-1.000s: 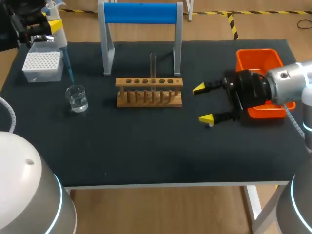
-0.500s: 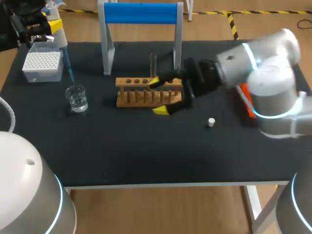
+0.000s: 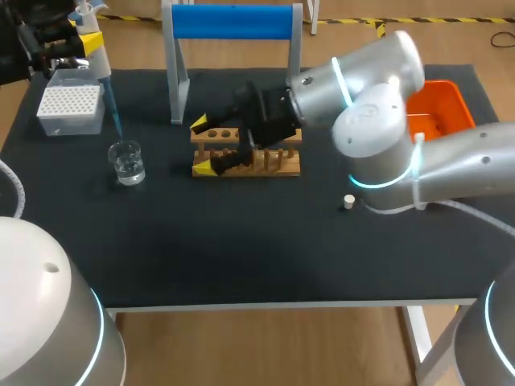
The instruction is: Invert the test tube, pick up the pipette, mount the tip to pipette, aspirate from beaker and dispense into the tube, eject the tip, return the pipette, and cap with the stopper.
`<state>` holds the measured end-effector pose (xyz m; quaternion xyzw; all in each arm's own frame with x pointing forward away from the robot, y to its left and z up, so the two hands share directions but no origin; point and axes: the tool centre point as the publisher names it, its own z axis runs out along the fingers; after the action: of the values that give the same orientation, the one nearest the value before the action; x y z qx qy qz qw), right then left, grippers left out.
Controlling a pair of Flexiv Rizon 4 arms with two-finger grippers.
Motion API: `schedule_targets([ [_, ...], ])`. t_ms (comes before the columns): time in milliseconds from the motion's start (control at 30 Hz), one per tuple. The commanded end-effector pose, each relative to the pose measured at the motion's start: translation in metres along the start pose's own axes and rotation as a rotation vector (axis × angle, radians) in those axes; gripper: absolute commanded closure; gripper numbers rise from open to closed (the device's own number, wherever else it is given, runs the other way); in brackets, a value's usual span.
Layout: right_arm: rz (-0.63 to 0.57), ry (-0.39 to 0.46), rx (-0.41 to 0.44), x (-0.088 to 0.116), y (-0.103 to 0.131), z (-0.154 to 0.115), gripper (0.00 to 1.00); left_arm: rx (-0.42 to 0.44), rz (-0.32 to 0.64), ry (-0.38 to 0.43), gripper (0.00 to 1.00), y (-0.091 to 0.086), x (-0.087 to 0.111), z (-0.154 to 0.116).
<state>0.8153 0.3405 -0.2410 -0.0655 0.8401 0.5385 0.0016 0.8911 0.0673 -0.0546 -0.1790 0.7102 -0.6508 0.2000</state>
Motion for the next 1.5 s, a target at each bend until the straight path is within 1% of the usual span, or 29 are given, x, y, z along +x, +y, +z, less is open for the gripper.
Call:
schedule_targets([
  [33,0.006,-0.043,0.011,0.002,0.000,0.025,0.00,0.002,0.001,-0.002,1.00,0.000,0.000,0.000],
  [200,0.031,-0.113,0.025,-0.003,-0.006,0.029,0.00,0.002,0.001,-0.002,1.00,0.000,0.000,0.000],
  [367,0.060,-0.184,0.069,-0.009,-0.013,0.034,0.00,0.002,0.001,-0.002,1.00,0.000,0.000,0.000],
  [567,0.103,-0.240,0.096,-0.014,-0.018,0.038,0.00,0.002,0.001,-0.002,1.00,0.000,0.000,0.000],
  [733,0.132,-0.281,0.135,-0.017,-0.023,0.040,0.00,0.002,0.001,-0.002,1.00,0.000,0.000,0.000],
  [833,0.145,-0.291,0.150,-0.018,-0.028,0.041,0.00,0.002,0.001,-0.002,1.00,0.000,0.000,0.000],
  [867,0.145,-0.298,0.168,-0.019,-0.030,0.042,0.00,0.002,0.001,-0.002,1.00,0.000,0.000,0.000],
  [1500,0.177,-0.341,0.224,-0.025,-0.058,0.065,0.00,0.002,0.001,-0.002,1.00,0.000,0.000,0.000],
])
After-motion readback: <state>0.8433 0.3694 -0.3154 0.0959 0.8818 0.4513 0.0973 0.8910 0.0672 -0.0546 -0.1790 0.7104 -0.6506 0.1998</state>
